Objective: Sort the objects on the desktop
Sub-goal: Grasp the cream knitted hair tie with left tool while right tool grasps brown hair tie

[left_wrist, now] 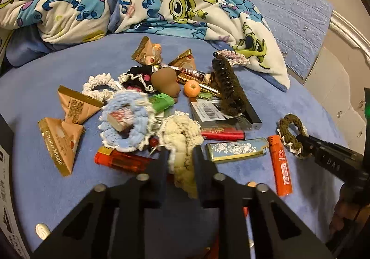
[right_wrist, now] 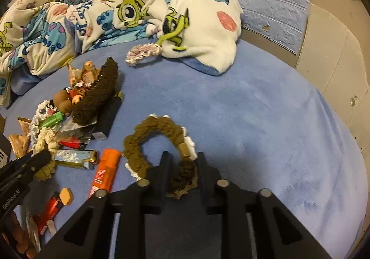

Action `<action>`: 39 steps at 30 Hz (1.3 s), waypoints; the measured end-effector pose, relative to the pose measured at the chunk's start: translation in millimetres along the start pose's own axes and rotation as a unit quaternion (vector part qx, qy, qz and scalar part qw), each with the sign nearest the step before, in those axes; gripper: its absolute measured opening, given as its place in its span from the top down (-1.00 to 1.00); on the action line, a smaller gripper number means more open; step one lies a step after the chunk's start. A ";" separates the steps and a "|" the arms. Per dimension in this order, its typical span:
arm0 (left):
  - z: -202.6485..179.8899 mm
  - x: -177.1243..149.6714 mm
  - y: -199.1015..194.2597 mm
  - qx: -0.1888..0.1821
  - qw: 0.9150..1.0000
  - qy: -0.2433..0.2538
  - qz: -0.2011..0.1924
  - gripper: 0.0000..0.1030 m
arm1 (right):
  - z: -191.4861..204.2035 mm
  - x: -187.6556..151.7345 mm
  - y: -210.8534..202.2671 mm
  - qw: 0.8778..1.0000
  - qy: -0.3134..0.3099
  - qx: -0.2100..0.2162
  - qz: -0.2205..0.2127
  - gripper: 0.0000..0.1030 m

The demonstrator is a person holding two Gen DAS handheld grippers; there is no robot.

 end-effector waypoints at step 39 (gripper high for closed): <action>12.9 26.3 -107.6 0.030 0.999 0.014 -0.044 0.75 | 23.5 33.0 -81.4 0.997 -0.005 0.039 -0.071 0.74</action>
Point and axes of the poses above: each gripper's, at about its wrist camera, not at the fingertips, and y roughly the way its jaws point, z to its left, x to its top, the point moved 10 cm from there along y, roughly the way its jaws point, and after that the axes turned 9 degrees about -x, right-handed, at the moved point
